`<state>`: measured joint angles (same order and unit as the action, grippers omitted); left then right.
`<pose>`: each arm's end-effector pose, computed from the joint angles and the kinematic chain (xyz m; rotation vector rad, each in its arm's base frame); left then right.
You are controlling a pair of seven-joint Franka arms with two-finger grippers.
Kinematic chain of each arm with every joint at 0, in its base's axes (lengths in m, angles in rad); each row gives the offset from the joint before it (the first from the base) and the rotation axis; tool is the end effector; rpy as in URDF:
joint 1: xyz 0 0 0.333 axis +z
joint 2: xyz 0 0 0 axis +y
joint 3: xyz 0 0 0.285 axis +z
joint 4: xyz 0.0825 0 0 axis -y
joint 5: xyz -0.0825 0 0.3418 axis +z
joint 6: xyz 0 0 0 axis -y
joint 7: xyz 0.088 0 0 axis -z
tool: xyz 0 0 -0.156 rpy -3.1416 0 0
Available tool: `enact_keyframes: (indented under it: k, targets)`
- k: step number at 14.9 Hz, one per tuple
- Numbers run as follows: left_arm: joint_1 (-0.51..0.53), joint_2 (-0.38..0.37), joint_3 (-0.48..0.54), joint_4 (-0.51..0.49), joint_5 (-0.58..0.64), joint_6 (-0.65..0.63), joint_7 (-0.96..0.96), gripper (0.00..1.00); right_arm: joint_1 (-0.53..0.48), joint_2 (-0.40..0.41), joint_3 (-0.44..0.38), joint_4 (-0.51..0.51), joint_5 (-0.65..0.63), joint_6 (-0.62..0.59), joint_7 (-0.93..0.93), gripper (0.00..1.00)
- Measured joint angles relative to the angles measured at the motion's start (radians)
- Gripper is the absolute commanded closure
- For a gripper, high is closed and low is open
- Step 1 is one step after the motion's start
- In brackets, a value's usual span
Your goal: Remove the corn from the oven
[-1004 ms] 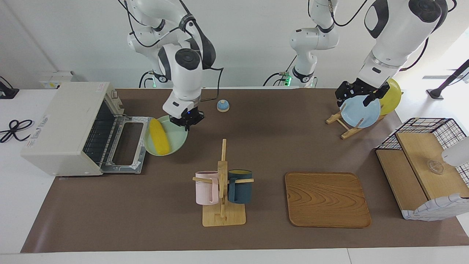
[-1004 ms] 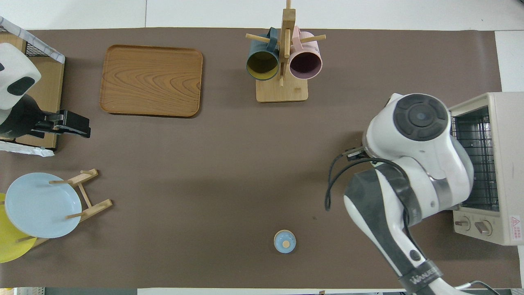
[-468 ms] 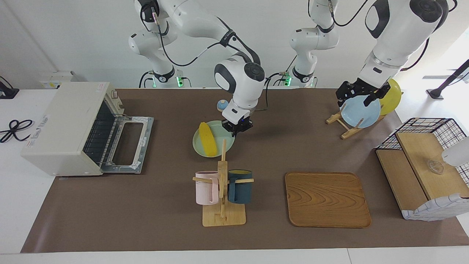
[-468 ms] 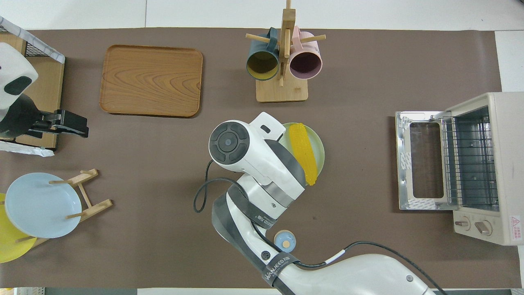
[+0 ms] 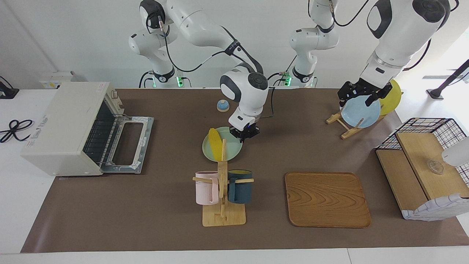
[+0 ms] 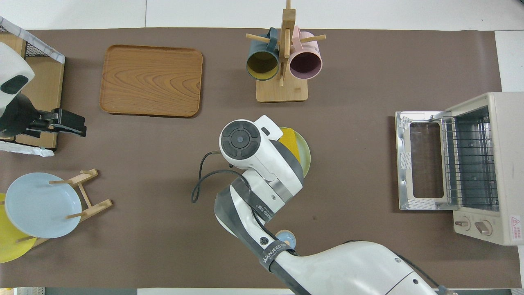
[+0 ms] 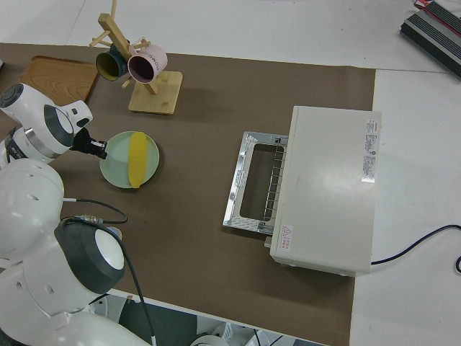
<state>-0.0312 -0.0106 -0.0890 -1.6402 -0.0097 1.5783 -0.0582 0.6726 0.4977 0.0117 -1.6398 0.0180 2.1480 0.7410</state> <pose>0.5016 -0.0623 0.5208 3.1349 -0.0967 -0.0814 0.4882 0.3995 0.2751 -3.1172 0.1059 0.0087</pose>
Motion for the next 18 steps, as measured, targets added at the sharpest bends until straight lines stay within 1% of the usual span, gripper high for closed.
enact_keyframes:
  k: [2, 3, 4, 6, 7, 8, 10, 11, 12, 14, 15, 16, 17, 18]
  targets:
    - [0.000, 0.000, 0.000, 0.000, 0.000, 0.001, 0.000, 0.00, -0.008, -0.002, 0.000, 0.004, 0.087, 0.034, 0.000, 0.54]
    - [0.000, 0.000, 0.000, -0.001, 0.000, 0.002, 0.000, 0.00, -0.007, -0.005, 0.000, 0.010, 0.101, 0.038, 0.000, 0.55]
    - [0.000, 0.000, 0.000, -0.001, 0.000, 0.002, 0.000, 0.00, -0.008, -0.010, 0.000, 0.018, 0.103, 0.038, 0.000, 0.58]
    - [0.000, 0.000, 0.000, -0.001, 0.000, 0.004, 0.000, 0.00, -0.019, -0.038, -0.004, 0.031, 0.104, 0.004, -0.004, 0.72]
    - [0.000, 0.000, 0.000, -0.001, 0.000, 0.006, 0.000, 0.00, -0.037, -0.065, -0.007, 0.038, 0.103, -0.050, -0.012, 0.81]
    - [0.000, 0.000, 0.000, -0.002, 0.000, 0.009, 0.000, 0.00, -0.062, -0.102, -0.009, 0.042, 0.102, -0.115, -0.028, 0.87]
    - [0.000, 0.000, 0.000, -0.003, 0.000, 0.016, 0.000, 0.00, -0.123, -0.193, -0.011, 0.040, 0.065, -0.277, -0.050, 0.93]
    - [0.000, 0.000, -0.001, -0.007, 0.000, 0.020, 0.000, 0.00, -0.148, -0.235, -0.012, 0.032, 0.041, -0.343, -0.062, 0.93]
    - [-0.001, 0.000, -0.004, -0.015, -0.002, 0.029, 0.000, 0.00, -0.168, -0.275, -0.012, 0.009, 0.020, -0.390, -0.076, 0.93]
    - [-0.011, 0.000, -0.013, -0.042, -0.017, 0.048, -0.007, 0.00, -0.196, -0.338, -0.013, -0.097, -0.025, -0.406, -0.084, 0.93]
    - [-0.026, 0.000, -0.015, -0.058, -0.023, 0.060, -0.029, 0.00, -0.216, -0.361, -0.013, -0.169, -0.044, -0.384, -0.084, 0.93]
    - [-0.050, -0.001, -0.017, -0.077, -0.025, 0.077, -0.065, 0.00, -0.251, -0.379, -0.013, -0.242, -0.056, -0.356, -0.105, 0.96]
    - [-0.081, -0.002, -0.020, -0.098, -0.030, 0.101, -0.108, 0.00, -0.296, -0.392, -0.013, -0.306, -0.063, -0.328, -0.158, 1.00]
    - [-0.116, -0.003, -0.021, -0.121, -0.038, 0.132, -0.160, 0.00, -0.354, -0.403, -0.014, -0.360, -0.065, -0.298, -0.226, 1.00]
